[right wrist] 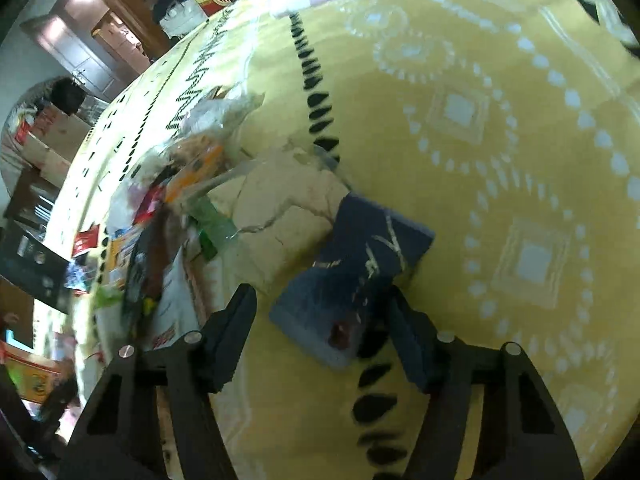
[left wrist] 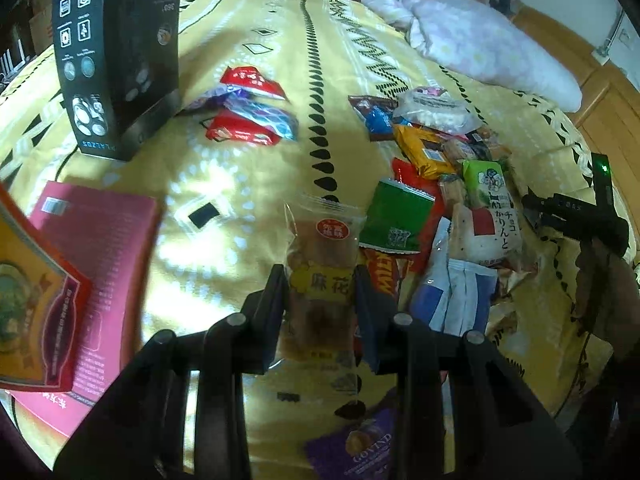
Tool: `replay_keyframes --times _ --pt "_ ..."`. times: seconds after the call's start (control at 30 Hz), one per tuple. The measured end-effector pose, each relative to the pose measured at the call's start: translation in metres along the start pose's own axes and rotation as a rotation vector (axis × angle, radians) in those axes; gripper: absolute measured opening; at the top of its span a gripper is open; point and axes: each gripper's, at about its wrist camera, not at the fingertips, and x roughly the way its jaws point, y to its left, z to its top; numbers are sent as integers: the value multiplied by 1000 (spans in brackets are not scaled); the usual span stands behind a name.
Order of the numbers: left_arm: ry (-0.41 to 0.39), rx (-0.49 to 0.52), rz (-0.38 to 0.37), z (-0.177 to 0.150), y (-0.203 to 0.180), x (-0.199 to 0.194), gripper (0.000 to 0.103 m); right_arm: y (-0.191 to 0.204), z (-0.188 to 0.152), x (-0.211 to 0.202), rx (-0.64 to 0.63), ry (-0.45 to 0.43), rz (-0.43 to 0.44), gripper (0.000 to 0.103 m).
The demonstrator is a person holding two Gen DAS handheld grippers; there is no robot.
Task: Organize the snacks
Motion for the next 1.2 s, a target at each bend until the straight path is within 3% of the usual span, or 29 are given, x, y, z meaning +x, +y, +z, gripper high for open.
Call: replay_keyframes --times 0.07,0.17,0.3,0.37,0.5,0.77,0.93,1.0,1.2 --pt "2 4 -1 0 -1 0 34 -10 4 -1 19 -17 4 61" --pt "2 3 -2 1 -2 2 34 -14 1 -5 48 -33 21 61" --pt "8 -10 -9 -2 1 5 34 -6 -7 -1 -42 -35 -22 57" --pt "-4 -17 -6 -3 3 -2 34 -4 -8 -8 -49 -48 1 41" --pt "-62 -4 -14 2 -1 -25 34 2 -19 -43 -51 -117 71 33" --pt "-228 40 -38 13 -20 -103 34 55 -61 -148 -201 -319 177 30" --pt "-294 33 2 19 -11 -141 34 107 -76 -194 -330 -407 199 29" --pt "-312 14 13 18 -2 -154 34 122 -80 -202 -360 -423 203 29" --pt "-325 -19 48 0 23 -181 34 142 -99 -201 -381 -359 268 28"
